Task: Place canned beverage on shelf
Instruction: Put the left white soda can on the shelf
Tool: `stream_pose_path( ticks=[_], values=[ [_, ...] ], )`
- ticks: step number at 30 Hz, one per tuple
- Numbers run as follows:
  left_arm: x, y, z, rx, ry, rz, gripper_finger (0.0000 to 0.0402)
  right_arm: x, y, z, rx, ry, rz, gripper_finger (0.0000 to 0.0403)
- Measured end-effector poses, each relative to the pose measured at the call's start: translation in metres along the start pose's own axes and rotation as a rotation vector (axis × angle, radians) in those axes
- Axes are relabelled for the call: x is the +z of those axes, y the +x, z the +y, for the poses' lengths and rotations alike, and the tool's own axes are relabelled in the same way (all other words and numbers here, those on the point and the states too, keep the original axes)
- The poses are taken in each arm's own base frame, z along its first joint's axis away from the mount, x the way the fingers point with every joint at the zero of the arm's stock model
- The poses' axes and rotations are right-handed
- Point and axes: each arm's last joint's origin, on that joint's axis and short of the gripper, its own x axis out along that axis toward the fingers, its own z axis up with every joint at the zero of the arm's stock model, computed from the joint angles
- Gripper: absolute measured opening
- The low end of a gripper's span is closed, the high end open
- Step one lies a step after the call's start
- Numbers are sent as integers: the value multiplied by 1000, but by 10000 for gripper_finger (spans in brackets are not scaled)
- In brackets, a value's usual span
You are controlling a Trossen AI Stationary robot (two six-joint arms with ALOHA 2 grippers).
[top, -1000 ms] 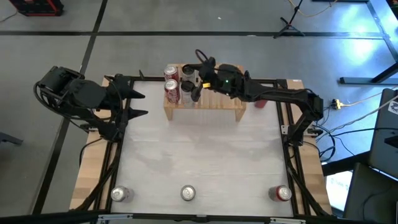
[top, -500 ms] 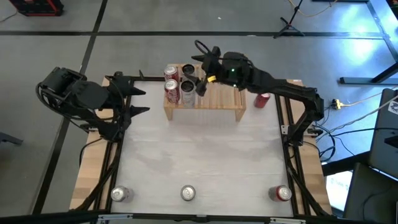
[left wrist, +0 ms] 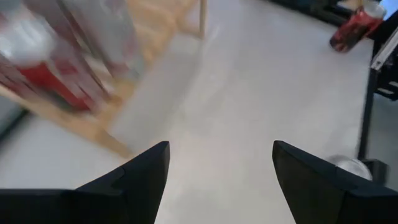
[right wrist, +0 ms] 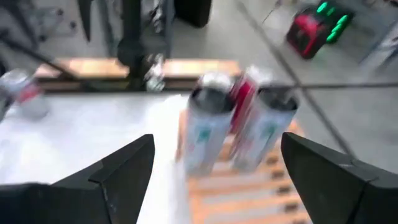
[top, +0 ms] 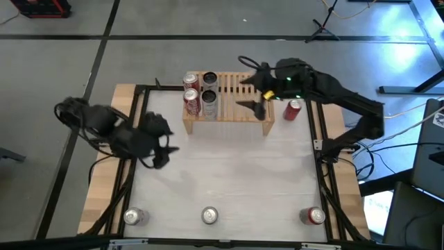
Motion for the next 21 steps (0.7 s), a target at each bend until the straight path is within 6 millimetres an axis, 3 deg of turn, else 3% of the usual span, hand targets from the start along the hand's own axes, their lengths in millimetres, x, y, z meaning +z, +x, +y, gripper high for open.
stream_pose_path(
  ticks=[6,11,16,21],
  values=[
    [-35,29,-22,-43,-173,181,273,-26,-49,19,104,32,36,340],
    [-60,48,-41,-42,-305,392,272,-45,-75,41,184,35,30,340],
    [-85,62,-70,-10,-411,641,272,-63,-87,55,229,46,47,340],
    [-110,66,-90,142,-623,896,272,-80,-81,67,279,42,102,340]
  ],
)
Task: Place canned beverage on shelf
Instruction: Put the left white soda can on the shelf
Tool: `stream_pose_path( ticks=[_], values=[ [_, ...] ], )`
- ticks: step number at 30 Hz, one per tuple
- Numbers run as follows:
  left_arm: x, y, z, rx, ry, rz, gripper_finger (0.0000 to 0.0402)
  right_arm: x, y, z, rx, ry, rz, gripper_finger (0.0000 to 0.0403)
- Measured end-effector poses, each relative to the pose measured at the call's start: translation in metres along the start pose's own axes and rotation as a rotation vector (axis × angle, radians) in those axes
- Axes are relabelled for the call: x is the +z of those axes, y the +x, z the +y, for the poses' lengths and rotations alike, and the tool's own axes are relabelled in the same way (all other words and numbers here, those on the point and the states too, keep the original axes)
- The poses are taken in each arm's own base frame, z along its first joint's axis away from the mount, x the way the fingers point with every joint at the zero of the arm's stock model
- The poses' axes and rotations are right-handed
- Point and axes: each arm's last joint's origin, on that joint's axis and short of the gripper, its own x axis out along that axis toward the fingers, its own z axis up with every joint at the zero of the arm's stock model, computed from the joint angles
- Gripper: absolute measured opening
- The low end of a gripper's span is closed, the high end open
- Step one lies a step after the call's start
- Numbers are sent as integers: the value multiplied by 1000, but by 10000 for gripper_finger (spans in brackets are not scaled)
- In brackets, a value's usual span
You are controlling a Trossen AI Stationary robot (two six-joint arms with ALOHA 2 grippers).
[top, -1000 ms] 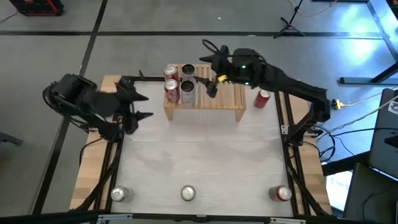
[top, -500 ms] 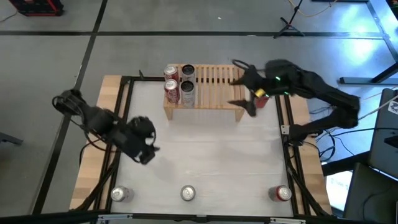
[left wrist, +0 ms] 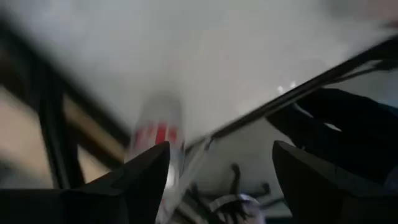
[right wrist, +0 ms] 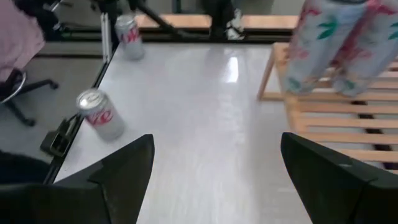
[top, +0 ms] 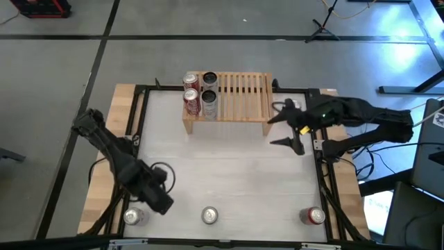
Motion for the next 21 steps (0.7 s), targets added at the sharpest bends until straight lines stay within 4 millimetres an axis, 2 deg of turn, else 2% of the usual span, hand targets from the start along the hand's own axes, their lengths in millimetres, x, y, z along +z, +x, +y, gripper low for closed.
stream_pose_path(
  ticks=[4,9,17,21],
  values=[
    [-23,13,0,50,-139,67,272,-7,8,8,39,-21,30,340],
    [-44,22,2,49,-154,59,272,-12,13,17,43,-48,45,340],
    [-56,24,9,111,-200,105,277,-12,13,20,24,-60,45,340],
    [-61,25,13,124,-178,91,312,-12,13,20,24,-60,45,340]
  ],
)
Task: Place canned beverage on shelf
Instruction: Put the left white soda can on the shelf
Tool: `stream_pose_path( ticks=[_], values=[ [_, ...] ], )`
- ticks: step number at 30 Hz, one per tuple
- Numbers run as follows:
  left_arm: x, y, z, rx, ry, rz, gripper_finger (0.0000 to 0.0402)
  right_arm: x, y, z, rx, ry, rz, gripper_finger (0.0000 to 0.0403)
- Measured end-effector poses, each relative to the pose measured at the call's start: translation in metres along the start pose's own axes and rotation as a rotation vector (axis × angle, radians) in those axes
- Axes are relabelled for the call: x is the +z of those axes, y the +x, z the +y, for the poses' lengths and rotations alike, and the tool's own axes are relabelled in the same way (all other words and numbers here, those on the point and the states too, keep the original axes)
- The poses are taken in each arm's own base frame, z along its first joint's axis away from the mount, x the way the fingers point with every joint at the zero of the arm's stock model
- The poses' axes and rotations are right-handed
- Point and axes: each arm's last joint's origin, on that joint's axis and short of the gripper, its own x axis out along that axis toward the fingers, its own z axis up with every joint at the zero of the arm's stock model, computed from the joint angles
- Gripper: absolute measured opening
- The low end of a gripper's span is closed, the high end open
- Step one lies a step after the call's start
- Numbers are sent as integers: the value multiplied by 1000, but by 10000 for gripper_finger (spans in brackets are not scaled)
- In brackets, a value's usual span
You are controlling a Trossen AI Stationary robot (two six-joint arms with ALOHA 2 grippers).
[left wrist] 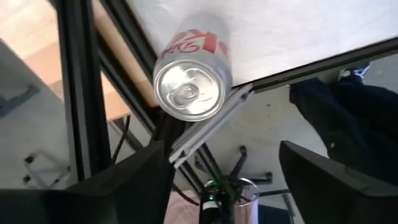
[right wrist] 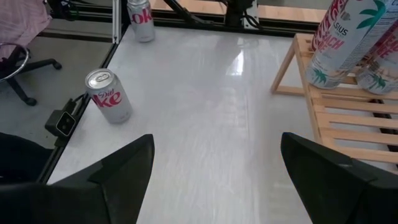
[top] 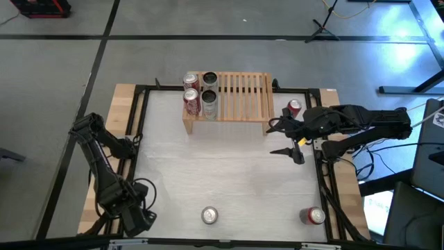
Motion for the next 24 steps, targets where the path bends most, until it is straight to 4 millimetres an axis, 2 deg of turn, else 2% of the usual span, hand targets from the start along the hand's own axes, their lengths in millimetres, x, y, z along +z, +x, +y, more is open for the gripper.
stream_pose_path(
  ticks=[6,9,13,24],
  values=[
    [-3,6,5,6,-10,-46,377,0,0,0,0,5,-1,340],
    [-5,9,7,-2,-39,-61,396,0,0,0,0,7,0,340],
    [-6,9,5,-66,-36,-102,394,0,0,0,0,20,-1,340],
    [-11,35,4,77,-65,-156,392,0,0,0,0,26,-1,340]
  ],
)
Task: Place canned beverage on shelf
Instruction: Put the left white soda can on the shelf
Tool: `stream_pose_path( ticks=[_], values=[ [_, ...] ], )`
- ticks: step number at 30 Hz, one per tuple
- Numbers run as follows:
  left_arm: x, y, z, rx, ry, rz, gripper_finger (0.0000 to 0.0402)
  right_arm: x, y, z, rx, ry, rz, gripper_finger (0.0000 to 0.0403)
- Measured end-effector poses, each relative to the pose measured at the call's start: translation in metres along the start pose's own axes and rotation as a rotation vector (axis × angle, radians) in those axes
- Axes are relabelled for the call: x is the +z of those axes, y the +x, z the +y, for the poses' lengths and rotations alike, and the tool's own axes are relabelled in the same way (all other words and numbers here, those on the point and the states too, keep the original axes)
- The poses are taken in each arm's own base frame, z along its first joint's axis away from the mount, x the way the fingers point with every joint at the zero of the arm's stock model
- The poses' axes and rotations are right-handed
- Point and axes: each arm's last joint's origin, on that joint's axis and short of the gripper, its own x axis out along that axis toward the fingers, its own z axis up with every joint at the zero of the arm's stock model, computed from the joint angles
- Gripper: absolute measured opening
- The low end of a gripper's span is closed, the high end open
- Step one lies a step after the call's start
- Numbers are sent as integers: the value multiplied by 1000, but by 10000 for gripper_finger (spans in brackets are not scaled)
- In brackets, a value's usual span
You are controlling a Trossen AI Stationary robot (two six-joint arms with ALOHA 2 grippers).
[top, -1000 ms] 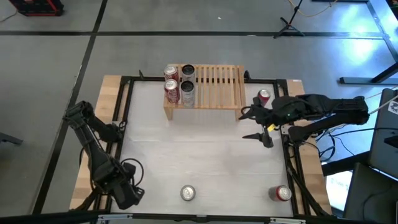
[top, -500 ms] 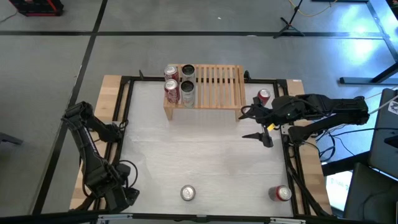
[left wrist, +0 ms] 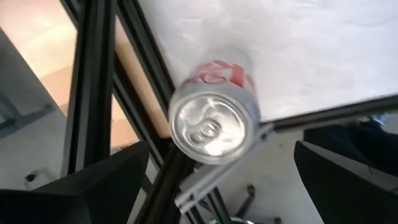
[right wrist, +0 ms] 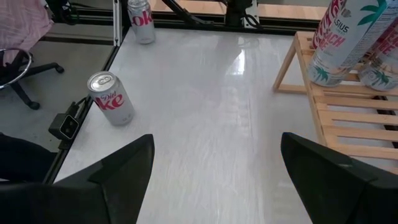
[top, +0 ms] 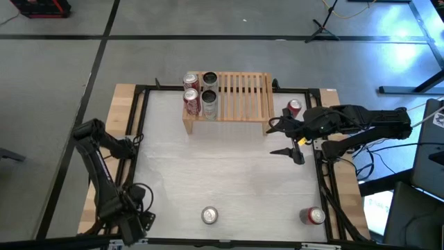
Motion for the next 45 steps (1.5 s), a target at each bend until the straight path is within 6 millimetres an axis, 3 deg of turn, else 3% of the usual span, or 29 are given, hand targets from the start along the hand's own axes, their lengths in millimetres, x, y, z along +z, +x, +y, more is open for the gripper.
stream_pose_path(
  ticks=[9,18,29,33,37,45],
  values=[
    [4,27,1,35,2,-30,392,2,0,0,0,8,-20,340],
    [3,55,-1,21,90,48,385,3,0,0,9,26,-33,340],
    [12,56,1,51,325,1,271,3,0,-1,-25,33,-37,340],
    [30,40,-3,62,382,-74,271,2,0,-3,-111,65,-25,340],
    [52,6,-22,-112,522,-120,271,0,2,-4,-126,120,-6,340],
    [131,-60,-55,-204,797,-276,271,-13,25,3,-159,200,14,340]
  ],
)
